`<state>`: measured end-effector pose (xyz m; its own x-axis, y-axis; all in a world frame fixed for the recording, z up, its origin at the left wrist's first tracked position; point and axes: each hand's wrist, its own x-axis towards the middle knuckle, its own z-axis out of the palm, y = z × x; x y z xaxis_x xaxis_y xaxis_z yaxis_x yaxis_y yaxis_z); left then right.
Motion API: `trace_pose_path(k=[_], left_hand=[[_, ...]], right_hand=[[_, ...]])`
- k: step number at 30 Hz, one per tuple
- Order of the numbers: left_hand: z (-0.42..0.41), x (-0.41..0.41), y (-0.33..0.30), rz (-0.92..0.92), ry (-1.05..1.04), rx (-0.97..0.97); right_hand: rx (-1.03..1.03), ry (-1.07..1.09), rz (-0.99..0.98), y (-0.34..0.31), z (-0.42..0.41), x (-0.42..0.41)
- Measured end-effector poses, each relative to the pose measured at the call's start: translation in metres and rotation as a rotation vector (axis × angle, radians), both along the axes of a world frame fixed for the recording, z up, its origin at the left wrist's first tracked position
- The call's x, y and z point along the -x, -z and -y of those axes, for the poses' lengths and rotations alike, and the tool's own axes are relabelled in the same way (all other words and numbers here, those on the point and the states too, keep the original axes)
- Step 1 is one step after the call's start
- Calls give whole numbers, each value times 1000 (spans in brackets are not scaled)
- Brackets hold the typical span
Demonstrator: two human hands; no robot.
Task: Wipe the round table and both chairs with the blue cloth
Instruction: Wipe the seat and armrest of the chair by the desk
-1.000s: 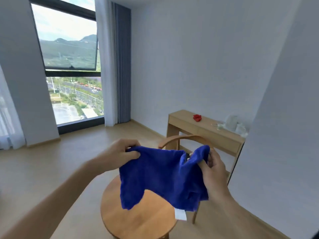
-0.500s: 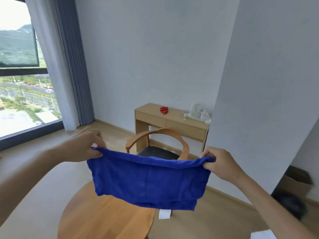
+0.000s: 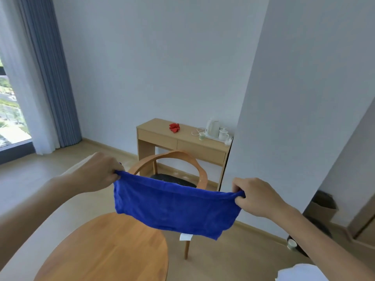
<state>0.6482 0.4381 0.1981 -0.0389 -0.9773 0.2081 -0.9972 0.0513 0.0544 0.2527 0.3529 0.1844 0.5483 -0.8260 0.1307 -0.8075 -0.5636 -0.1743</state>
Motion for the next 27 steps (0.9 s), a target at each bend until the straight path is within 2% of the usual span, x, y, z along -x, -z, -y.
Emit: trace_pose_path(k=[2, 4, 9, 13, 17, 22, 27], left_hand=[[6, 0, 5, -20, 36, 20], [10, 0, 6, -43, 65, 52], [16, 1, -3, -135, 59, 158], [18, 13, -17, -213, 31, 211], [28, 36, -28, -344, -75, 290], [49, 62, -28, -303, -216, 475], [61, 73, -33, -322, -321, 468]], right_hand=[[86, 26, -28, 4, 7, -5], [88, 30, 9, 6, 16, -5], [-179, -89, 163, 0, 32, 1], [-211, -144, 139, 1, 43, 0], [-243, -133, 206, 1, 53, 3], [-239, -203, 195, 8, 60, 8], [-122, -300, 144, 5, 74, 22]])
